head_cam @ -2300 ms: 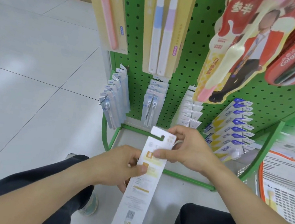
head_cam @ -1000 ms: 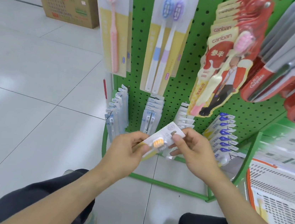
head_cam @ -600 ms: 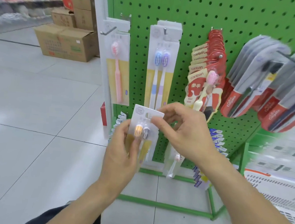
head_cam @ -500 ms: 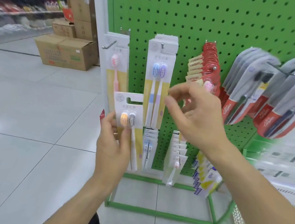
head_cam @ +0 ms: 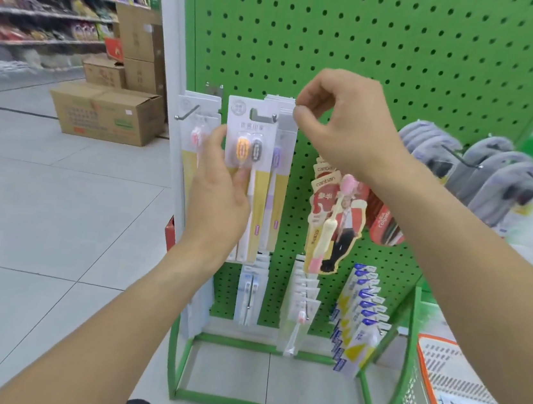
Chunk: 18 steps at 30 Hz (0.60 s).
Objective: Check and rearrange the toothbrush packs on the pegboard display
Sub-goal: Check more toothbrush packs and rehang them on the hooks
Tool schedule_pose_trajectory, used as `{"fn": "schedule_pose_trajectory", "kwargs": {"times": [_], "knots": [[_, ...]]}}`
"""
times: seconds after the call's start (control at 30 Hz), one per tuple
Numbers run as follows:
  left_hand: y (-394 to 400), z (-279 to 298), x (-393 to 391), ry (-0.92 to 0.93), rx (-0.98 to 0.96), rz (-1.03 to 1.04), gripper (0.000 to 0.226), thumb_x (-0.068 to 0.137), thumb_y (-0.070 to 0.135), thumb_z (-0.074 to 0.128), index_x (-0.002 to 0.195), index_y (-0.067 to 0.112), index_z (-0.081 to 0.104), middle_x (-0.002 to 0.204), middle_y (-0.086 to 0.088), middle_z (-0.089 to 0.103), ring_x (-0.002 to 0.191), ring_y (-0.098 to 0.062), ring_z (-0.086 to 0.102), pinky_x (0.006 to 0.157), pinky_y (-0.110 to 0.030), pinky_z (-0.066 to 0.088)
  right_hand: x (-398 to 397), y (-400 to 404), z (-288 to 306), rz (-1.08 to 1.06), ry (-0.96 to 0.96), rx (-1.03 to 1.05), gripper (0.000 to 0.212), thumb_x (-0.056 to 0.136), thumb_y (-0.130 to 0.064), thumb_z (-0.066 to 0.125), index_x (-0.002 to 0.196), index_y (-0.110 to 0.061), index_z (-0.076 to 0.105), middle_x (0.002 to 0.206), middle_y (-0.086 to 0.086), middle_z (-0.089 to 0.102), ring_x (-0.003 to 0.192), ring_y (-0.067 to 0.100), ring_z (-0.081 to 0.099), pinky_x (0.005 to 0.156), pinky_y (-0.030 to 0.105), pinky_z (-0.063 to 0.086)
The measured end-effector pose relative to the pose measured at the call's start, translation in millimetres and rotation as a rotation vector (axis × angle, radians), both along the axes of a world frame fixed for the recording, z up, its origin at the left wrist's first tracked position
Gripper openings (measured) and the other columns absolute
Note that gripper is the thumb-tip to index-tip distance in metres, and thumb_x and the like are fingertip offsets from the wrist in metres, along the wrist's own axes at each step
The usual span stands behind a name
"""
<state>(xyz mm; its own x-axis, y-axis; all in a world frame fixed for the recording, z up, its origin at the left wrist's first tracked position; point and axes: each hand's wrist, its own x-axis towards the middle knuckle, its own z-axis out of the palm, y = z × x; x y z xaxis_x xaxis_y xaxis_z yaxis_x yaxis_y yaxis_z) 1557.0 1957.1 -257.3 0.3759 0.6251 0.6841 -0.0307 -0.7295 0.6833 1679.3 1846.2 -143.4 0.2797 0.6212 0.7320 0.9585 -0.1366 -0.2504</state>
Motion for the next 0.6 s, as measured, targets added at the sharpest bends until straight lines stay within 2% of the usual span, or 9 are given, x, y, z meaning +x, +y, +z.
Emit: {"fn": "schedule_pose_trajectory", "kwargs": {"times": [0.07, 0.13, 0.2, 0.23, 0.27, 0.33, 0.37, 0.5, 0.6], "knots": [[-0.3, -0.8, 3.3, 0.028, -0.006, -0.004, 0.047, 0.101, 0.011, 0.051, 0.144, 0.021, 0.034, 0.127, -0.009, 0.057, 0.092, -0.023, 0.057, 0.076, -0.027, 0.043, 4.1, 3.1, -0.3, -0.014, -0.025, -0.047, 0.008, 0.092, -0.019, 0.062, 0.095, -0.016, 0.068, 0.09, -0.005, 0.068, 0.082, 0.009, 0.064, 0.081, 0.032, 0.055], [-1.7, -0.1, 5.9, 0.063, -0.029, -0.009, 0.05, 0.1, 0.008, 0.051, 0.145, 0.021, 0.033, 0.123, -0.005, 0.058, 0.093, -0.023, 0.057, 0.092, -0.045, 0.048, 7.4, 5.2, -0.9, -0.006, -0.018, -0.08, 0.011, 0.093, -0.021, 0.062, 0.1, -0.016, 0.069, 0.093, -0.005, 0.068, 0.082, 0.008, 0.064, 0.081, 0.031, 0.055], [-4.3, 2.1, 8.0, 0.101, -0.036, -0.008, 0.053, 0.099, 0.005, 0.052, 0.147, 0.018, 0.033, 0.116, 0.008, 0.057, 0.094, -0.021, 0.058, 0.103, -0.059, 0.042, 9.1, 5.7, -0.9, 0.006, -0.007, -0.111, 0.013, 0.095, -0.021, 0.062, 0.106, -0.017, 0.068, 0.097, -0.005, 0.067, 0.084, 0.008, 0.064, 0.081, 0.024, 0.053], [-4.6, 2.6, 9.0, 0.114, -0.031, -0.009, 0.053, 0.099, 0.005, 0.051, 0.148, 0.016, 0.033, 0.114, 0.011, 0.054, 0.097, -0.021, 0.058, 0.104, -0.057, 0.042, 10.1, 5.4, -0.6, 0.016, 0.0, -0.122, 0.014, 0.096, -0.019, 0.061, 0.108, -0.018, 0.068, 0.099, -0.005, 0.067, 0.086, 0.009, 0.064, 0.08, 0.02, 0.052], [-5.1, 2.9, 9.6, 0.126, -0.026, -0.01, 0.054, 0.1, 0.005, 0.051, 0.149, 0.015, 0.032, 0.115, 0.009, 0.052, 0.098, -0.022, 0.058, 0.101, -0.048, 0.044, 11.3, 5.0, 0.0, 0.021, 0.005, -0.13, 0.015, 0.096, -0.016, 0.059, 0.108, -0.019, 0.069, 0.101, -0.005, 0.067, 0.087, 0.009, 0.063, 0.079, 0.017, 0.05], [-5.5, 2.0, 10.0, 0.161, -0.014, -0.006, 0.055, 0.101, 0.007, 0.049, 0.152, 0.014, 0.029, 0.125, 0.0, 0.053, 0.1, -0.021, 0.057, 0.085, -0.03, 0.04, 14.4, 5.0, 1.4, 0.013, 0.013, -0.138, 0.02, 0.097, -0.012, 0.055, 0.108, -0.019, 0.07, 0.102, -0.006, 0.067, 0.088, 0.01, 0.063, 0.076, 0.011, 0.048], [-5.4, 0.8, 10.5, 0.176, -0.002, 0.001, 0.056, 0.101, 0.008, 0.049, 0.152, 0.014, 0.027, 0.131, -0.004, 0.054, 0.103, -0.023, 0.058, 0.081, -0.026, 0.036, 16.4, 5.4, 2.0, 0.007, 0.02, -0.138, 0.021, 0.097, -0.012, 0.054, 0.108, -0.02, 0.07, 0.102, -0.007, 0.067, 0.088, 0.01, 0.064, 0.074, 0.009, 0.047], [-5.1, -4.1, 14.4, 0.242, 0.039, 0.042, 0.06, 0.102, 0.015, 0.047, 0.155, 0.011, 0.019, 0.135, -0.017, 0.057, 0.113, -0.036, 0.06, 0.088, -0.009, 0.016, 26.9, 7.8, 7.3, -0.023, 0.042, -0.146, 0.021, 0.097, -0.013, 0.054, 0.108, -0.019, 0.07, 0.099, -0.008, 0.067, 0.086, 0.009, 0.064, 0.069, 0.003, 0.043], [-5.2, -4.4, 16.1, 0.251, 0.069, 0.075, 0.06, 0.103, 0.015, 0.046, 0.155, 0.01, 0.018, 0.138, -0.019, 0.056, 0.114, -0.039, 0.06, 0.098, -0.015, 0.015, 35.2, 10.9, 15.2, -0.048, 0.063, -0.18, 0.02, 0.097, -0.012, 0.054, 0.106, -0.018, 0.071, 0.098, -0.005, 0.069, 0.082, 0.003, 0.061, 0.066, 0.003, 0.044]]}}
